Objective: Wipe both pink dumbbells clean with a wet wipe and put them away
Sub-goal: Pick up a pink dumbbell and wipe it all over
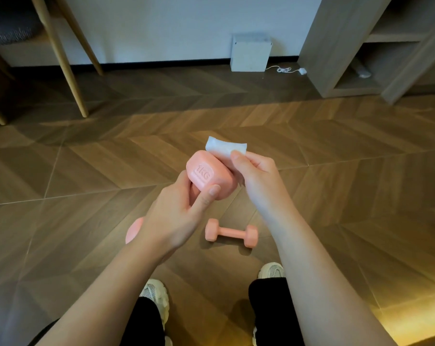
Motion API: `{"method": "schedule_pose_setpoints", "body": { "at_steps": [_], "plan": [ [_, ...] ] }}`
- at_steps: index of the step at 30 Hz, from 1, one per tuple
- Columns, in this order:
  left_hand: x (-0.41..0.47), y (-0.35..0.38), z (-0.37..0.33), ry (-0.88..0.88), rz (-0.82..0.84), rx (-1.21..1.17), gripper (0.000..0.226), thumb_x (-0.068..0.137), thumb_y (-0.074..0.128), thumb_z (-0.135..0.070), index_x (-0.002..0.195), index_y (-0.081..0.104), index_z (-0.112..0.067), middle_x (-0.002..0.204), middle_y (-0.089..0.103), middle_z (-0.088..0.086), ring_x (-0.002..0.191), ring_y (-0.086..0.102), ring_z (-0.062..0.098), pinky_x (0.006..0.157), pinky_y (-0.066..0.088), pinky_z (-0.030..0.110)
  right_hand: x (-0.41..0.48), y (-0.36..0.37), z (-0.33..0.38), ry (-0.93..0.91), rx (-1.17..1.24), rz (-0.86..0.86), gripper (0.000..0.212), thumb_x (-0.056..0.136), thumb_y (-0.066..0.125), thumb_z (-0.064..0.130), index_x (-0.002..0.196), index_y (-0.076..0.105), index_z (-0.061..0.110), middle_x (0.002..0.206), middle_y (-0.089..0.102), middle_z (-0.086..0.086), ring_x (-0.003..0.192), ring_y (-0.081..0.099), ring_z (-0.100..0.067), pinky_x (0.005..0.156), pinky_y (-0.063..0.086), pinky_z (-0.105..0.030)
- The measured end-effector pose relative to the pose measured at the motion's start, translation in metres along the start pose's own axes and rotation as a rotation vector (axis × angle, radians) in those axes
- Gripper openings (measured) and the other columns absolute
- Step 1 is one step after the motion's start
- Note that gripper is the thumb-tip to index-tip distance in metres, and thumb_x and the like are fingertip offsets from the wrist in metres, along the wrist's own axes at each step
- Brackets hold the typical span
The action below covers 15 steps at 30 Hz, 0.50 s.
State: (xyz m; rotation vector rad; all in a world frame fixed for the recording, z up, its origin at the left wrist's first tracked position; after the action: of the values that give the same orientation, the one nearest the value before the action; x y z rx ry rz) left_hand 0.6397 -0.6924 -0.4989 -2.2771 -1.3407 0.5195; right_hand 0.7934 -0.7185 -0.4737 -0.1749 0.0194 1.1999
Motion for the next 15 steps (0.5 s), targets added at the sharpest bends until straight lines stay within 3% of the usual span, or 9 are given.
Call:
{"method": "schedule_pose_setpoints", "body": {
  "at_steps": [2, 4, 6, 8, 12, 15],
  "plan": [
    [0.002, -0.004, -0.003, 0.034, -0.014, 0.031, 0.079, 0.072, 0.029, -0.090, 0.118, 0.054, -0.030, 0.093, 0.068, -0.013, 0.089, 0.063, 0.009, 0.081, 0.052, 0.043, -0.003, -0.002, -0.005, 0.013, 0.057, -0.011, 0.033, 0.091, 0.049, 0.034, 0.089, 0.075, 0.014, 0.106, 0.070, -0.020, 0.100, 0.063, -0.035, 0.091, 0.048, -0.047],
    [0.002, -0.007, -0.006, 0.063, -0.025, 0.076, 0.078, 0.074, 0.028, -0.088, 0.115, 0.055, -0.027, 0.084, 0.066, -0.010, 0.080, 0.061, 0.012, 0.074, 0.050, 0.042, -0.004, -0.003, -0.008, 0.021, 0.098, -0.026, 0.034, 0.088, 0.049, 0.036, 0.088, 0.076, 0.015, 0.106, 0.071, -0.019, 0.100, 0.064, -0.034, 0.096, 0.047, -0.049],
    [0.002, -0.008, -0.009, 0.082, -0.022, 0.113, 0.074, 0.075, 0.027, -0.086, 0.107, 0.056, -0.026, 0.075, 0.063, -0.006, 0.072, 0.058, 0.016, 0.068, 0.048, 0.043, -0.005, -0.001, -0.009, 0.028, 0.139, -0.032, 0.032, 0.087, 0.050, 0.036, 0.082, 0.077, 0.019, 0.086, 0.073, -0.005, 0.085, 0.063, -0.016, 0.085, 0.048, -0.038],
    [0.001, -0.010, -0.011, 0.092, -0.025, 0.100, 0.068, 0.076, 0.027, -0.085, 0.098, 0.055, -0.027, 0.072, 0.062, -0.004, 0.071, 0.058, 0.018, 0.067, 0.048, 0.046, -0.008, 0.003, -0.003, 0.002, 0.155, -0.025, 0.031, 0.092, 0.051, 0.032, 0.081, 0.074, 0.015, 0.073, 0.064, 0.008, 0.075, 0.056, -0.006, 0.073, 0.043, -0.023],
    [0.001, -0.013, -0.010, 0.083, -0.037, 0.072, 0.058, 0.075, 0.026, -0.085, 0.081, 0.050, -0.032, 0.068, 0.061, -0.005, 0.069, 0.058, 0.018, 0.067, 0.049, 0.047, -0.013, 0.001, 0.000, -0.030, 0.151, -0.028, 0.034, 0.098, 0.050, 0.029, 0.086, 0.069, 0.004, 0.077, 0.061, 0.005, 0.078, 0.054, -0.006, 0.075, 0.041, -0.025],
    [0.001, -0.008, -0.009, 0.089, 0.007, 0.089, 0.061, 0.075, 0.026, -0.086, 0.083, 0.052, -0.030, 0.070, 0.061, -0.005, 0.070, 0.059, 0.019, 0.069, 0.049, 0.049, -0.013, 0.002, -0.003, 0.013, 0.115, -0.023, 0.031, 0.101, 0.049, 0.025, 0.083, 0.072, 0.014, 0.070, 0.062, 0.014, 0.070, 0.054, 0.001, 0.069, 0.041, -0.016]
  ]
}}
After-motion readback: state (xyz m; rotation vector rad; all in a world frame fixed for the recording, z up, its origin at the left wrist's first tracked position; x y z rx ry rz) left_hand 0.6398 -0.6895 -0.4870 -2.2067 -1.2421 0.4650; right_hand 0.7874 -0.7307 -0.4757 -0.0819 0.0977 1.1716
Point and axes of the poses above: each hand's wrist, its own x-axis towards the middle knuckle, its own y-axis out of the palm, z = x × y, the point moved 10 cm from there along x, towards the middle knuckle
